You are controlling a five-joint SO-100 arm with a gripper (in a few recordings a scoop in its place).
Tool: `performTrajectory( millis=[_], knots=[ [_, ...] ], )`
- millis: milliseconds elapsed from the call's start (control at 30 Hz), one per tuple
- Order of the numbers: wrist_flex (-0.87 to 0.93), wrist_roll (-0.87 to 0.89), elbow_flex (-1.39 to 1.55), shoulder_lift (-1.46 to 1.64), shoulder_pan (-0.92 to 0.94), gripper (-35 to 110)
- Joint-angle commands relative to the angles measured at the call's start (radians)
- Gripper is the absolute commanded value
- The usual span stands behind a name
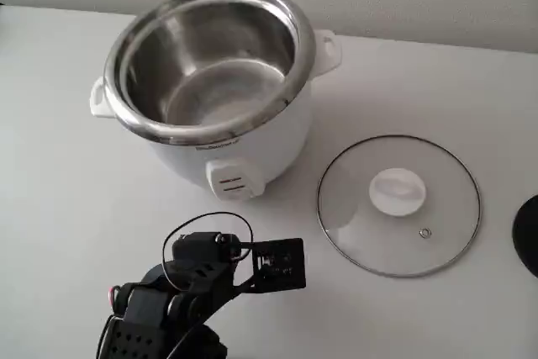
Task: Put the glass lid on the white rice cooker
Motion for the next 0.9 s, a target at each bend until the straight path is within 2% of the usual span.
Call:
performTrajectory(
  millis=[0,667,867],
  knots=[
    [-0.029,-0.003,-0.012,0.009,-0.003,0],
    [-0.038,0.005,-0.011,0.009,0.008,0],
    [-0.127,0.000,0.008,0.009,0.166,1]
  ],
)
